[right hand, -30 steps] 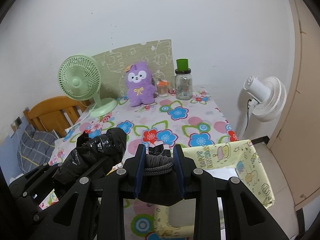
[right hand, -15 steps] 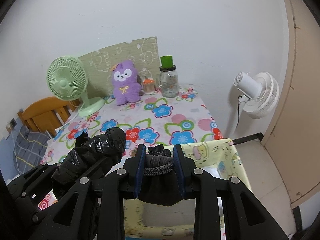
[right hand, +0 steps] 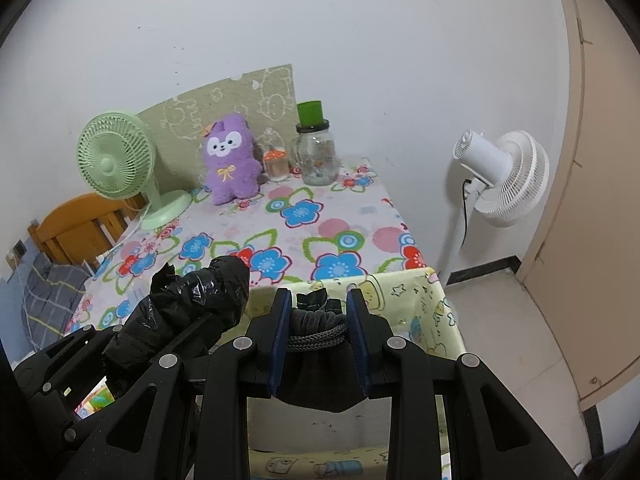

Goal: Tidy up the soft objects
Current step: 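Carry the umbrella and sock with both tools over the paper box, then open both tools to drop the umbrella and sock into the box, then move both tools back toward the tissue pack and white towel, then grasp the tissue pack with the left tool while the right tool grasps the white towel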

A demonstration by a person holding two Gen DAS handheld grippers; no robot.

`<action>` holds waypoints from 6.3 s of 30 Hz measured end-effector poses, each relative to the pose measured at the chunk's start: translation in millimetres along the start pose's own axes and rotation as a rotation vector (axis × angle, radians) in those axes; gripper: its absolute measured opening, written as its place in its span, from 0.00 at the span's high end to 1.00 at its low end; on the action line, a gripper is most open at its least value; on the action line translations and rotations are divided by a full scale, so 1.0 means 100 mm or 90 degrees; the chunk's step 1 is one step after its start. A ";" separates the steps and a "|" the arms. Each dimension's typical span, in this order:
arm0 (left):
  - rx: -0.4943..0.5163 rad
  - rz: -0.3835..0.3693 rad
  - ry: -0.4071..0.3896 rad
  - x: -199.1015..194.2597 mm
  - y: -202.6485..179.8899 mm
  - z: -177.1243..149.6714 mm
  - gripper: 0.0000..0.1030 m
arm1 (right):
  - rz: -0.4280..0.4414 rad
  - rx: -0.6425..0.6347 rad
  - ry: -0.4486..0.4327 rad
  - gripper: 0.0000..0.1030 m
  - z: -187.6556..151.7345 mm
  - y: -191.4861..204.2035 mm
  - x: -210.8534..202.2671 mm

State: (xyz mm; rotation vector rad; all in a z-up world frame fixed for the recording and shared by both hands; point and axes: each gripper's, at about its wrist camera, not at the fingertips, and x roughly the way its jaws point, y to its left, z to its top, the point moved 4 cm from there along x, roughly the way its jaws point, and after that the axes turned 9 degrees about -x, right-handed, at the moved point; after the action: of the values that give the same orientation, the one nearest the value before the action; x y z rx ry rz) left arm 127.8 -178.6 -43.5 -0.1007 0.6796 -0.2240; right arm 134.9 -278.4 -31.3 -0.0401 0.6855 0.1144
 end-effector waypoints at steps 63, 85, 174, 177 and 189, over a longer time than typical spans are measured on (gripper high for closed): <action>0.042 0.009 -0.022 -0.36 0.17 0.01 0.01 | -0.069 0.027 -0.039 0.16 -0.05 0.14 -0.36; 0.047 0.021 -0.049 -0.68 0.61 -0.01 0.00 | -0.081 0.001 -0.076 0.09 -0.03 0.72 -0.56; -0.075 0.058 0.070 -0.18 2.12 -1.00 0.74 | 0.017 -0.077 0.061 0.08 -0.86 2.13 0.66; -0.081 0.064 0.068 -0.15 2.17 -0.99 0.74 | 0.019 -0.071 0.070 0.08 -0.85 2.14 0.73; -0.056 0.106 0.070 0.03 2.20 -0.97 0.71 | 0.047 -0.034 0.122 0.23 -0.87 2.17 1.06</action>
State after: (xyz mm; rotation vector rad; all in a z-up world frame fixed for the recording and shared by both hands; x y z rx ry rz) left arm 106.4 32.4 -156.3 -0.1156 0.8032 -0.0390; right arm 135.3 -59.4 -165.5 -0.0785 0.8754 0.2013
